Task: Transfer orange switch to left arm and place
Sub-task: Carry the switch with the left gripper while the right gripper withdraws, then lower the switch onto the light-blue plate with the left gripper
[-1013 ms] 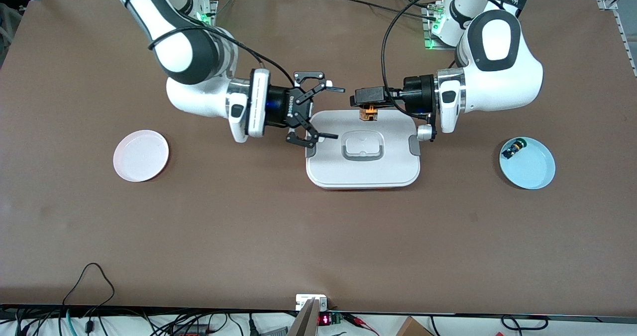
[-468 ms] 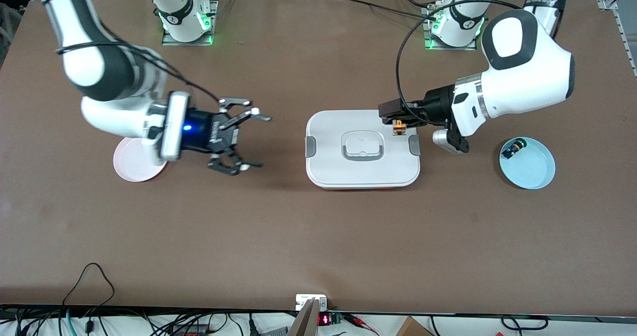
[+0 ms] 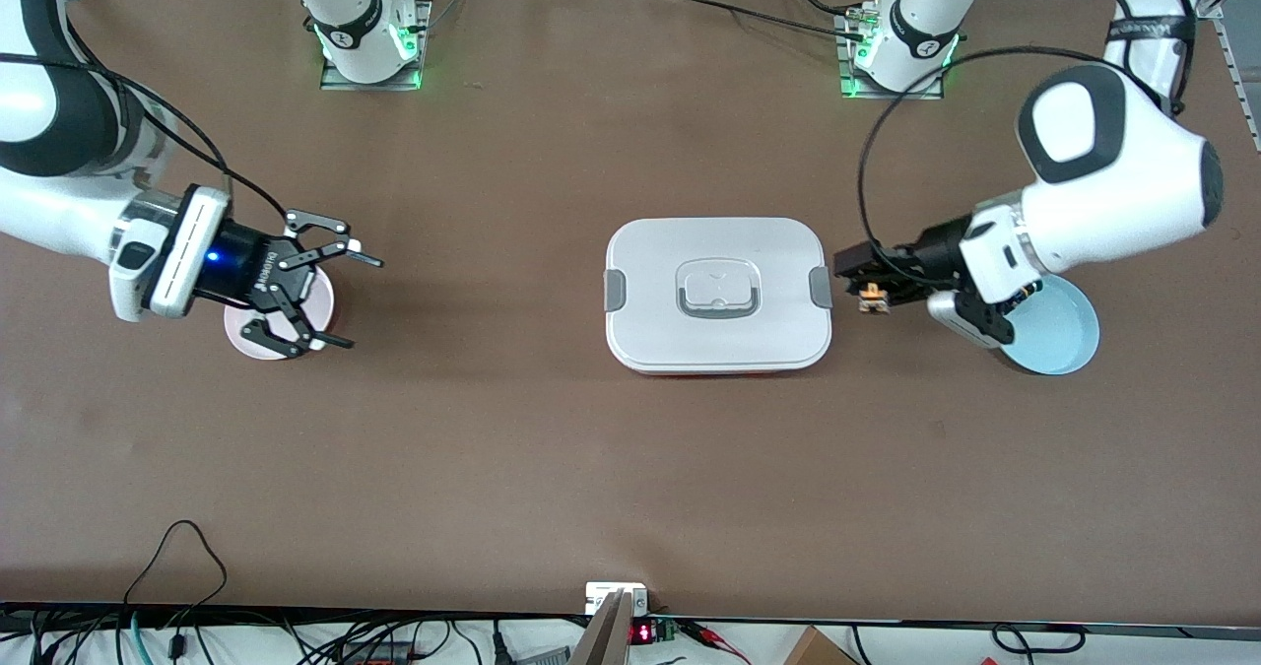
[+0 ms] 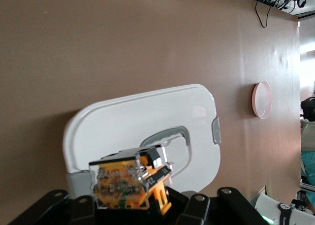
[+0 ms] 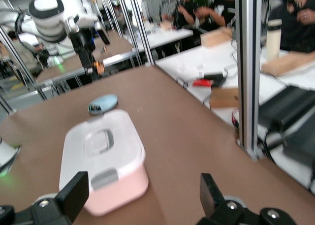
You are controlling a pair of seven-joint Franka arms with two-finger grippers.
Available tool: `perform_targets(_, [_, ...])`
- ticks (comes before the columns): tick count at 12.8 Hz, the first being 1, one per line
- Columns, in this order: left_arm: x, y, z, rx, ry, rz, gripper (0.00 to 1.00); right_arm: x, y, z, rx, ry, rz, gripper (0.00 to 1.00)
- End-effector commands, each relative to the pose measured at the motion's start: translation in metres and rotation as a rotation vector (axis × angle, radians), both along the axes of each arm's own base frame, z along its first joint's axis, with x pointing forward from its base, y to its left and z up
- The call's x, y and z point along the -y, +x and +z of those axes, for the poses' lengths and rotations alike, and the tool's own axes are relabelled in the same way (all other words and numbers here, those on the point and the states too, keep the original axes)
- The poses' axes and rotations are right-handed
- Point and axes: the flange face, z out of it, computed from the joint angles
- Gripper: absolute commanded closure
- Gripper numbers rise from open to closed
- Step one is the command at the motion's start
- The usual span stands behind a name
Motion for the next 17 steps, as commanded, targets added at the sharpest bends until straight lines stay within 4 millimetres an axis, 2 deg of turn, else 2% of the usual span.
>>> perform_targets(1, [-0.044,0.008,-0.018,0.03,0.087,-0.107,0.96,0.029,-0.031,-0.004,-0.139,-0.134,-0.035,0.0])
perform_targets(3, [-0.058,0.011,-0.014,0.05,0.201,-0.16,0.96,0.06,-0.037,-0.01,-0.238,-0.238,-0.093,0.0])
perform_targets(5, [-0.074,0.011,-0.02,0.057,0.339,-0.223,0.96,0.088,-0.042,-0.004,-0.293,-0.362,-0.14,0.0])
perform_targets(8, [-0.129,0.018,-0.044,0.038,0.525,-0.281,0.96,0.101,-0.052,0.015,-0.403,-0.537,-0.251,0.0])
perform_targets(9, [-0.15,0.019,-0.049,0.031,0.559,-0.278,0.96,0.102,-0.054,0.02,-0.444,-0.564,-0.298,0.0])
perform_targets(11, [-0.175,0.022,-0.056,0.018,0.61,-0.28,0.96,0.101,-0.059,0.037,-0.533,-0.642,-0.401,0.0])
perform_targets(13, [-0.2,0.02,-0.068,-0.01,0.634,-0.267,0.96,0.089,-0.063,0.056,-0.629,-0.708,-0.498,0.0])
perform_targets(14, [-0.218,0.016,-0.08,-0.036,0.629,-0.253,0.96,0.084,-0.063,0.067,-0.659,-0.756,-0.556,0.0])
perform_targets(16, [-0.239,0.011,-0.097,-0.068,0.614,-0.231,0.96,0.079,-0.064,0.081,-0.705,-0.806,-0.635,0.0])
perform_targets(17, [-0.258,0.007,-0.113,-0.094,0.597,-0.212,0.96,0.076,-0.066,0.084,-0.716,-0.813,-0.641,0.0])
